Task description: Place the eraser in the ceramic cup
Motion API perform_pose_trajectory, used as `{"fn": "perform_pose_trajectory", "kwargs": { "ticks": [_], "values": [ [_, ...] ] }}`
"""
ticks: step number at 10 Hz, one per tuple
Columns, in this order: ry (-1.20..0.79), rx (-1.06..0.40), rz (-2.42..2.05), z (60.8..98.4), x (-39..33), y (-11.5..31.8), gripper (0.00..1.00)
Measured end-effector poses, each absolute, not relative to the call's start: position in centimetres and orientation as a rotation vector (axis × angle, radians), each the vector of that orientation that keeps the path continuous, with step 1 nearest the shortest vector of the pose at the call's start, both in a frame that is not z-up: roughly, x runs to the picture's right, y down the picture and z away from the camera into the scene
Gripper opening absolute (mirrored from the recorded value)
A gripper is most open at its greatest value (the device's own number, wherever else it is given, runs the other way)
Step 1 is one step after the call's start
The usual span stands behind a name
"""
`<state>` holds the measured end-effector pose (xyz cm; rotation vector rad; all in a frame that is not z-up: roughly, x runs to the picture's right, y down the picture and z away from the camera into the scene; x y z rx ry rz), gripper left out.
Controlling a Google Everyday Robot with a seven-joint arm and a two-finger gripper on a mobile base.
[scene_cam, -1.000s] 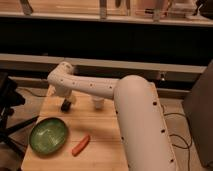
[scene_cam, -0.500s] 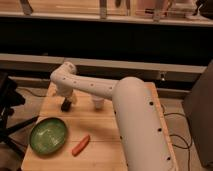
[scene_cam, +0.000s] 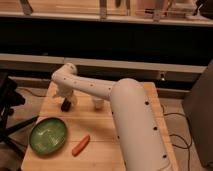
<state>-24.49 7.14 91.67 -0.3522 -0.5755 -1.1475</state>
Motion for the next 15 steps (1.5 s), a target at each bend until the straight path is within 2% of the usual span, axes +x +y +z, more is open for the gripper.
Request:
{"fn": "perform_pose_trajectory", "kwargs": {
  "ticks": [15],
  "values": [
    [-0.636, -0.42, -1.133, 94.7, -24.3, 8.8, 0.8]
  ]
}}
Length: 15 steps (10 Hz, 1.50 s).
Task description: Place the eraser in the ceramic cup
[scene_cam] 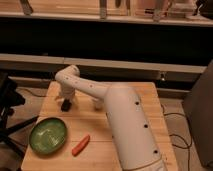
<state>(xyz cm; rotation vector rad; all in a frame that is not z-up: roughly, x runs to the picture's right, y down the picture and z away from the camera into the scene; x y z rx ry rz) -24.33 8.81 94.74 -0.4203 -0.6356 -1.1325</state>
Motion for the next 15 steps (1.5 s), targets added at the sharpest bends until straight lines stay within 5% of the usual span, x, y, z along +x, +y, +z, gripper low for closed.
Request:
{"fn": "perform_pose_trajectory", "kwargs": {
  "ticks": [11, 15],
  "values": [
    [-0.645, -0.449, -1.13, 95.46, -24.27, 9.46, 0.8],
    [-0.643, -0.45, -1.129, 95.46, -24.11, 9.41, 0.58]
  ]
}}
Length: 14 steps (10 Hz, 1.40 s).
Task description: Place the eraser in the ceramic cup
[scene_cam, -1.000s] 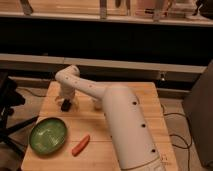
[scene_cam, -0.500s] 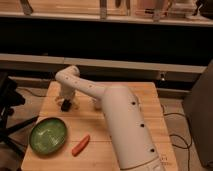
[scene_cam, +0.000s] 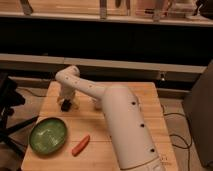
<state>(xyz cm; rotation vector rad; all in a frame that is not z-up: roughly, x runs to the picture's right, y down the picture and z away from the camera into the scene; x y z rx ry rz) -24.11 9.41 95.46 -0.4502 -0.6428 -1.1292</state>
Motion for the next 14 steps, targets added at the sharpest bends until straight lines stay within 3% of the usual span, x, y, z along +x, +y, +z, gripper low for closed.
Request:
{"fn": "perform_pose_trajectory", "kwargs": {
  "ticks": [2, 4, 7, 9, 14],
  "values": [
    [-0.634, -0.45, -1.129, 95.4, -23.6, 9.0, 0.57],
    [-0.641, -0.447, -1.131, 95.2, -24.0, 9.1, 0.44],
    [-0.628, -0.448, -1.138, 95.0, -23.7, 9.1, 0.12],
    [-0.62, -0.441, -1.136, 94.8, -23.3, 8.8, 0.01],
    [-0.595, -0.421, -1.139, 91.6, -22.3, 5.5, 0.0]
  ]
}}
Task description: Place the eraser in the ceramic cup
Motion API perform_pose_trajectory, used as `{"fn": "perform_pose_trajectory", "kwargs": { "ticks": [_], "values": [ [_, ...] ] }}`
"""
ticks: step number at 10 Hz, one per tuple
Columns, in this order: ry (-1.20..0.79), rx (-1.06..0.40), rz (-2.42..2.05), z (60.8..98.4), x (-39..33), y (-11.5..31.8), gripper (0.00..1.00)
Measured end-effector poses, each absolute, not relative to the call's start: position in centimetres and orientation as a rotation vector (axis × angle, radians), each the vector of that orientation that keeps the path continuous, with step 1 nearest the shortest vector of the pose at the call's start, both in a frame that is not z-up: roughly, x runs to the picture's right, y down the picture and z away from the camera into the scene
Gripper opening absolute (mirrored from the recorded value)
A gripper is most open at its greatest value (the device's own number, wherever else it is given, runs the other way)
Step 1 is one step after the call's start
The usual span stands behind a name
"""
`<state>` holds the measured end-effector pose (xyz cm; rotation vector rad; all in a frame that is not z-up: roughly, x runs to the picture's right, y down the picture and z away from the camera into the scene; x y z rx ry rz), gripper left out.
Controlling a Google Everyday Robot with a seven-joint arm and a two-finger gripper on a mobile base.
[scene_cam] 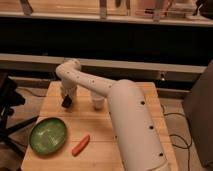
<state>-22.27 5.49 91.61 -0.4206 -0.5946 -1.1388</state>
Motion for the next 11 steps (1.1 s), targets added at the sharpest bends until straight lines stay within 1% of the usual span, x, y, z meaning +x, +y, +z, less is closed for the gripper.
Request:
{"fn": "perform_pose_trajectory", "kwargs": {
  "ticks": [3, 6, 11],
  "values": [
    [-0.577, -0.407, -1.123, 90.8, -21.3, 4.2, 0.0],
    [-0.557, -0.394, -1.094, 89.0, -18.6, 1.4, 0.0],
    [-0.542, -0.367, -1.031, 88.6, -15.3, 0.1, 0.0]
  ]
}}
